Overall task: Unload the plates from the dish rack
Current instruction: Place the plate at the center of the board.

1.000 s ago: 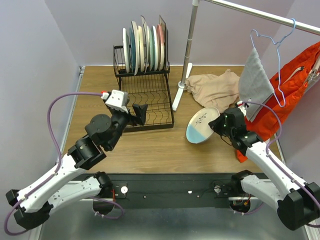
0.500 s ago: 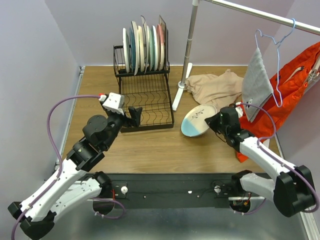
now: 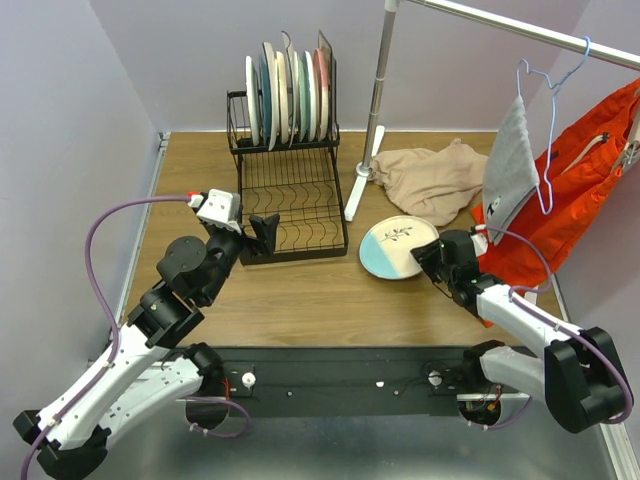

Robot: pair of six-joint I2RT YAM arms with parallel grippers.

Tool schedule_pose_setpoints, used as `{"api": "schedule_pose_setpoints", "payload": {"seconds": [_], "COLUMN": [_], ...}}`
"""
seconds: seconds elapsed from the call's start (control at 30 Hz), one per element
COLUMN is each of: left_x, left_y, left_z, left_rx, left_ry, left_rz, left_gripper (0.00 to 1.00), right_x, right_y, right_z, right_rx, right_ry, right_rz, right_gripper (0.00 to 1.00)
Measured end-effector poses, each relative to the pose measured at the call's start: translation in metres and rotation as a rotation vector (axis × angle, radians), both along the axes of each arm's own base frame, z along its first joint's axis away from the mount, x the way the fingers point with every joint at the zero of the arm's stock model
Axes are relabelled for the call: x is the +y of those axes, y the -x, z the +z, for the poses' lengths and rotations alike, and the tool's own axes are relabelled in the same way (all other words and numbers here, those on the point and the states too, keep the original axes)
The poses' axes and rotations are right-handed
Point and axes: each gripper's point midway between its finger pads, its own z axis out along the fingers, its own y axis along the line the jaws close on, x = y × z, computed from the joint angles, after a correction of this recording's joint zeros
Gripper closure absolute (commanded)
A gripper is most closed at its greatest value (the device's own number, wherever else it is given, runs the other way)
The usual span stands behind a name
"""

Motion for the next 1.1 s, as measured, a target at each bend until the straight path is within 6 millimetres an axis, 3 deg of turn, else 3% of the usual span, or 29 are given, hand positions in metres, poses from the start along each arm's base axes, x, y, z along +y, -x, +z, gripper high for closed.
{"api": "schedule_pose_setpoints", "payload": {"seconds": [0.43,0.77,0.9,1.1], "left_x": [0.003,0.003,0.003,0.003], "left_y": [0.000,0.000,0.000,0.001], "left_z": [0.001,0.001,0.001,0.002], "left_rx": [-0.004,-0.004,-0.004,-0.007], "left_ry": [0.004,0.004,0.005,0.007], "left_rz": [0.011,0.011,0.011,0.011], "left_gripper": [0.13,0.14,0.13,0.14], "right_x": [-0.001,-0.003,-0.005,-0.006], "right_y": [0.005,0.005,0.011,0.010], "right_z": [-0.011,-0.026,-0.036,-0.036], "right_rx": [0.000,0.041,0.073,0.073], "right_ry": [-0.019,-0.013,-0.002,-0.001], "right_rz": [-0.016,-0.030,-0.036,-0.037], "right_gripper": [0.51,0.39,0.39,0.37]}}
